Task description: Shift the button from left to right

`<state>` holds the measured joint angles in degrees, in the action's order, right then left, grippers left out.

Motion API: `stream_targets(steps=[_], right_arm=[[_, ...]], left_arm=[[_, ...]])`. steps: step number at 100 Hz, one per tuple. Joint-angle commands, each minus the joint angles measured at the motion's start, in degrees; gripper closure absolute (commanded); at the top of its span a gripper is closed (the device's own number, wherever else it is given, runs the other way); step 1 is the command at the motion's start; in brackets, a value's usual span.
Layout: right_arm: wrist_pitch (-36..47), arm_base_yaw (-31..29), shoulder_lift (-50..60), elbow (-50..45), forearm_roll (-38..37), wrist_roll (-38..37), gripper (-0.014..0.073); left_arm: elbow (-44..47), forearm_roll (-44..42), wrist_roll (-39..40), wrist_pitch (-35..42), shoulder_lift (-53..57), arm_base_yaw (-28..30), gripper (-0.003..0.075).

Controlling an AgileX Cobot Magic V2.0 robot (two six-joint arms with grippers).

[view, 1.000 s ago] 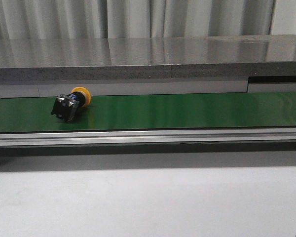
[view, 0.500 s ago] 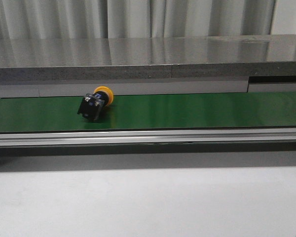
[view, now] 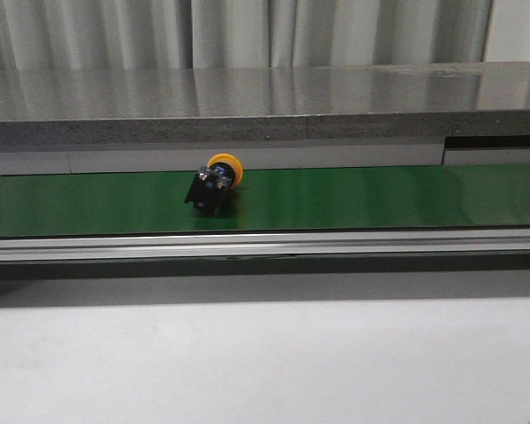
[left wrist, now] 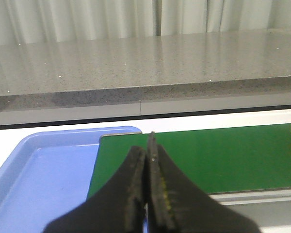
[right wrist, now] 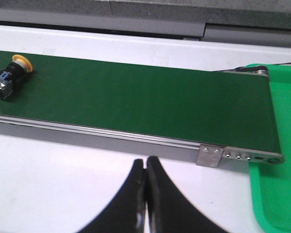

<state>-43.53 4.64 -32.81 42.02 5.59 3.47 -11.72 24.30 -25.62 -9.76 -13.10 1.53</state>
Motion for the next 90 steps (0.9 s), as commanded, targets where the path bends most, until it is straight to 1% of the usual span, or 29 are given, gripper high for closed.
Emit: stream_targets(steps=[1,13,25,28,32,35,39,40,42,45,46,47,49,50,54,61,65,79,90], right_arm=[[2.88,-0.02,-4.19,3.54,2.31,-0.02,0.066],[2.98,-0.02,-7.69,3.91,5.05,-0.02,0.066],[2.78,-0.02,-9.93,3.91,5.31,-0.02,0.0652],[2.52,-0.02,-10.24,3.91,5.37,-0.02,0.064],[2.47,-0.02,-10.59,3.91,5.43,-0.02,0.0599],[2.45,-0.02,-10.59,3.91,5.43,-0.02,0.0558],[2.45,-0.02,-10.59,3.91,5.43,-0.02,0.0472],[2.45,-0.02,-10.59,3.91,5.43,-0.02,0.0438],[2.52,-0.02,-10.59,3.91,5.43,-0.02,0.0403],[2.6,-0.02,-10.59,3.91,5.43,-0.02,0.0305],[2.6,-0.02,-10.59,3.91,5.43,-0.02,0.0285],[2.68,-0.02,-10.59,3.91,5.43,-0.02,0.0244],[2.81,-0.02,-10.59,3.91,5.44,-0.02,0.0204],[2.86,-0.02,-10.59,3.91,5.5,-0.02,0.0164],[3.24,-0.02,-10.59,3.91,5.64,-0.02,0.0059],[4.35,-0.02,-10.59,3.91,6.22,-0.02,-0.0056],[4.91,-0.02,-10.59,3.91,6.57,-0.02,-0.0074],[6.38,-0.02,-11.46,4.18,8.03,-0.02,-0.0043],[6.33,-0.02,-15.86,5.8,10.85,-0.02,-0.0017]], left_arm=[[-1.54,0.86,0.12,4.62,-0.55,-0.38,0.0741],[-1.54,0.86,0.12,4.62,-0.55,-0.38,0.0741],[-1.54,0.86,0.12,4.62,-0.55,-0.38,0.0741],[-1.54,0.86,0.12,4.62,-0.55,-0.38,0.0741],[-1.54,0.86,0.12,4.62,-0.55,-0.38,0.0741],[-1.54,0.86,0.12,4.62,-0.55,-0.38,0.0741],[-1.54,0.86,0.12,4.62,-0.55,-0.38,0.0741],[-1.54,0.86,0.12,4.62,-0.55,-0.38,0.0741],[-1.54,0.86,0.12,4.62,-0.55,-0.38,0.0741],[-1.54,0.86,0.12,4.62,-0.55,-0.38,0.0741],[-1.54,0.86,0.12,4.62,-0.55,-0.38,0.0741],[-1.54,0.86,0.12,4.62,-0.55,-0.38,0.0741],[-1.54,0.86,0.12,4.62,-0.55,-0.38,0.0741],[-1.54,0.86,0.12,4.62,-0.55,-0.38,0.0741],[-1.54,0.86,0.12,4.62,-0.55,-0.38,0.0741],[-1.54,0.86,0.12,4.62,-0.55,-0.38,0.0741],[-1.54,0.86,0.12,4.62,-0.55,-0.38,0.0741],[-1.54,0.86,0.12,4.62,-0.55,-0.38,0.0741],[-1.54,0.86,0.12,4.62,-0.55,-0.38,0.0741]])
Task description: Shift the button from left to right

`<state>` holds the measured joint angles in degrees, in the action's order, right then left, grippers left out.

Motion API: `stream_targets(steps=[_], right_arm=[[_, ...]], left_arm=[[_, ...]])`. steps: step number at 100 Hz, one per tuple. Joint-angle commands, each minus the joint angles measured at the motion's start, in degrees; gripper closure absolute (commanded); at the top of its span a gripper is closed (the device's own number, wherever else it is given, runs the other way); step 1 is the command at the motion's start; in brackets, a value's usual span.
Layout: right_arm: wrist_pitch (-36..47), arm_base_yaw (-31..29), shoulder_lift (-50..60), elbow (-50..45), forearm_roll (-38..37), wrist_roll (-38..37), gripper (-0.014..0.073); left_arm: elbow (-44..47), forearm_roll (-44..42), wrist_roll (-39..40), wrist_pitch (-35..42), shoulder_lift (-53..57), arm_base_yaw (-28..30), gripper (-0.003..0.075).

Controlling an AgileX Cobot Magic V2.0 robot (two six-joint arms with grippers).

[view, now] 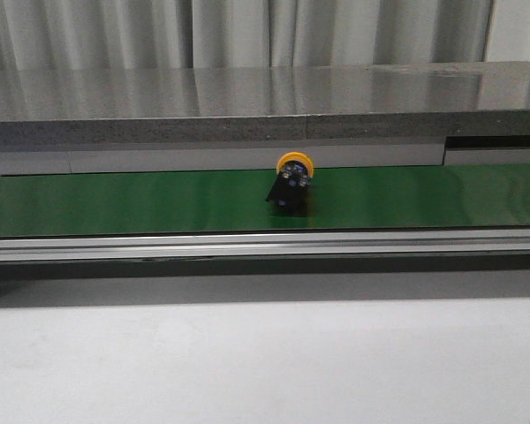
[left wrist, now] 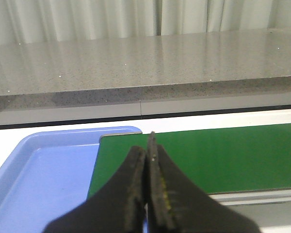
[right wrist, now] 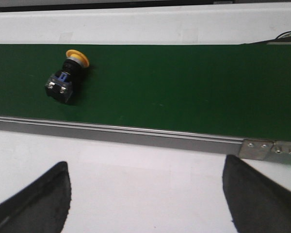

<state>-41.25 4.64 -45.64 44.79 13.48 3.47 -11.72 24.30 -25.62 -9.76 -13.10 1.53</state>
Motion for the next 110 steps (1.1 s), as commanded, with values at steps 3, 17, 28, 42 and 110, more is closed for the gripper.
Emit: stream_targets(steps=[3,17,28,42,110], right_arm=[[4.06,-0.02,-4.56,3.82,3.55,0.05,-0.0011],[4.24,-0.02,-12.92,7.43,6.35,2.01,0.0002],[4.45,-0.02,-19.23,10.08,9.17,4.43,0.0002],[4.85,0.04,-26.04,13.61,12.38,6.19,0.0002],[7.52,5.81,-46.88,23.81,13.79,6.53,0.0002]], left_arm=[[-1.54,0.86,0.12,4.62,-0.55,-0.38,0.0741],[-1.54,0.86,0.12,4.62,-0.55,-0.38,0.0741],[-1.54,0.86,0.12,4.62,-0.55,-0.38,0.0741],[-1.54,0.86,0.12,4.62,-0.55,-0.38,0.0741],[-1.54,0.86,0.12,4.62,-0.55,-0.38,0.0741]])
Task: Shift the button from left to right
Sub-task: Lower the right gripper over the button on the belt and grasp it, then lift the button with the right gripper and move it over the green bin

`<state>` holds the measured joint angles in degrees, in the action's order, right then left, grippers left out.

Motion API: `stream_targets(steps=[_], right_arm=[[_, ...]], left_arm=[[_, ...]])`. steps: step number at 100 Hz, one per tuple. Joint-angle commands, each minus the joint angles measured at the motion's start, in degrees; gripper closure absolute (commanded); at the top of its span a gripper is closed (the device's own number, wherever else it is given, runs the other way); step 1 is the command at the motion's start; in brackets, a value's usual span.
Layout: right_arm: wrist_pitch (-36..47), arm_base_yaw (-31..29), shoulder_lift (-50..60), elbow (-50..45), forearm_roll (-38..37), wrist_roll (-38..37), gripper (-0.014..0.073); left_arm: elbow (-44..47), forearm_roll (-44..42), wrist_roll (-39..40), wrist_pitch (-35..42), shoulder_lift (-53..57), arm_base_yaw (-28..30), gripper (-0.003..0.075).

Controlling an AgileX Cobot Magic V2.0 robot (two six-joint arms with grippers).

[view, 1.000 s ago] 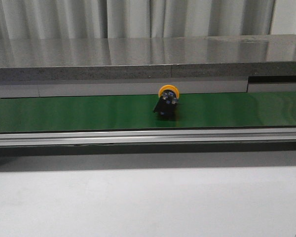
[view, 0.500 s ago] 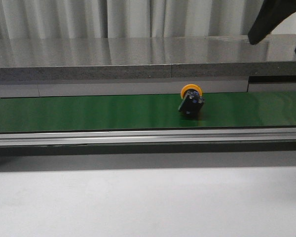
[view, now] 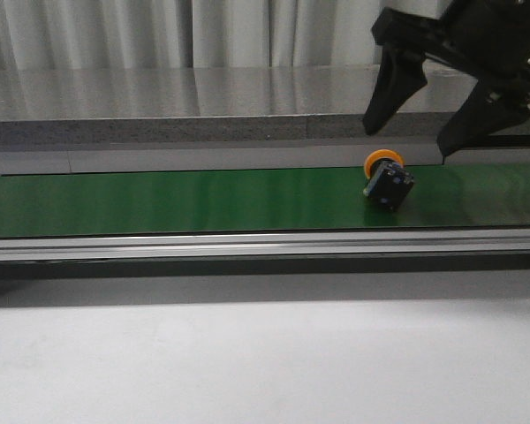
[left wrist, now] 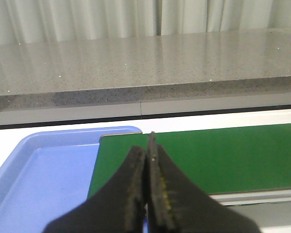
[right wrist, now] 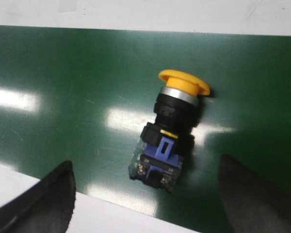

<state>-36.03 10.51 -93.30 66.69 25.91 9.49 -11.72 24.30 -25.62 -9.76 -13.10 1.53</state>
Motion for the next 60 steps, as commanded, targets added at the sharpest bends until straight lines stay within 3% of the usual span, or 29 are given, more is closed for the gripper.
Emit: stream_targets(steps=[1,21,45,60], right_arm=[[2.4,-0.05,0.66,1.92,1.35,0.51,0.0002],[3.33,-0.05,-3.2,1.92,1.35,0.51,0.0029],[3.72,-0.17,-4.19,1.92,1.35,0.51,0.0359],[3.67,-0.17,-3.22,1.97,0.88,0.51,0.0408]], left_arm=[[-1.54,0.86,0.12,4.62,-0.55,-0.38,0.0741],[-1.54,0.86,0.12,4.62,-0.55,-0.38,0.0741],[-1.54,0.86,0.12,4.62,-0.55,-0.38,0.0741],[-1.54,0.86,0.12,4.62,-0.55,-0.38,0.0741]])
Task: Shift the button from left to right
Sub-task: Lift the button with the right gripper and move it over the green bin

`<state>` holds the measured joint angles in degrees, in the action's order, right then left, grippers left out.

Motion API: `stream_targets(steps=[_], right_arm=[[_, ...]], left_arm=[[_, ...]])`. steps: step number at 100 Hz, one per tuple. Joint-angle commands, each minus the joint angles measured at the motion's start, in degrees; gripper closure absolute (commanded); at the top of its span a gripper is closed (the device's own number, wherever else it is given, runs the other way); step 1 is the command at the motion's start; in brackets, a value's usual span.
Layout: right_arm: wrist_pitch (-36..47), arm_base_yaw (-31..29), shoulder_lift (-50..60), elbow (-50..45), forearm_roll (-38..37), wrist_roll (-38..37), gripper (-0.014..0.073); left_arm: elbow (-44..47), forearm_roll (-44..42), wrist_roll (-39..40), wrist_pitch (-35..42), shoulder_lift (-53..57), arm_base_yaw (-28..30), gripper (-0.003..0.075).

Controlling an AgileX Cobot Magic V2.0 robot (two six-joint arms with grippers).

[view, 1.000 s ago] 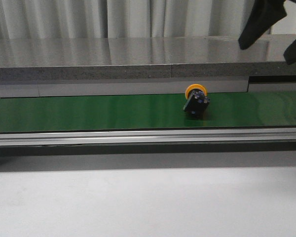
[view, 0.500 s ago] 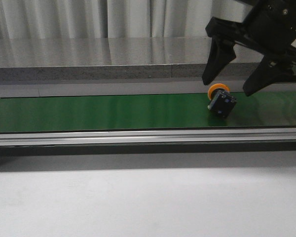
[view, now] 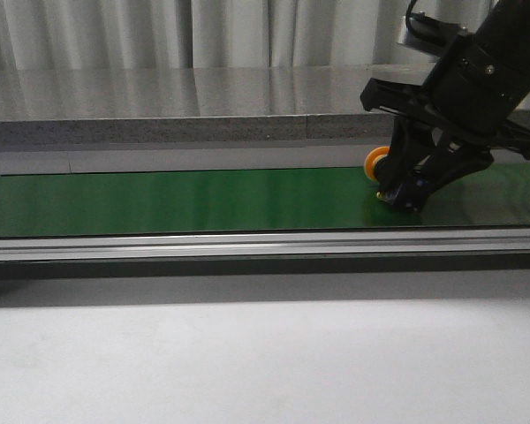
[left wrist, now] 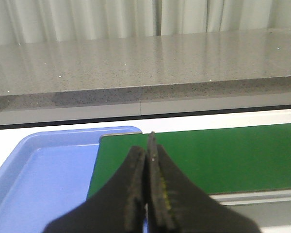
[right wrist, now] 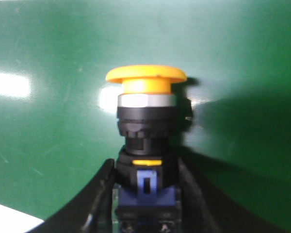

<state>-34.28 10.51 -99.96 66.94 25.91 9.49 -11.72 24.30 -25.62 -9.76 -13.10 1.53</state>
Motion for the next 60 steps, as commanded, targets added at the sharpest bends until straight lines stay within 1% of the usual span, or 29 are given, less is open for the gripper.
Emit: stream_targets(steps=[1,12,21,33,45,60], right_arm=[[1.92,-0.24,3.53,1.75,0.88,0.51,0.0408],[0.9,-1.72,5.2,1.75,-0.35,0.51,0.0408],[-0.73,-4.68,6.78,1.75,-2.33,0.51,0.0408],[-2.45,-10.32,8.87,1.75,-6.26,0.51,0.0408],[-3.85,-17.22,10.59,1.75,-10.84,0.51,0.0408],[-2.9,-24.99,10.99,1.75,-18.18,0.51,0.0408]], left_arm=[[-1.54,0.86,0.12,4.62,-0.55,-0.38,0.0741],[-1.54,0.86,0.12,4.62,-0.55,-0.38,0.0741],[-1.54,0.86,0.12,4.62,-0.55,-0.38,0.0741],[-1.54,0.86,0.12,4.62,-0.55,-0.38,0.0741],[-1.54,0.86,0.12,4.62,-0.55,-0.38,0.0741],[-1.54,0.86,0.12,4.62,-0.55,-0.38,0.0741]])
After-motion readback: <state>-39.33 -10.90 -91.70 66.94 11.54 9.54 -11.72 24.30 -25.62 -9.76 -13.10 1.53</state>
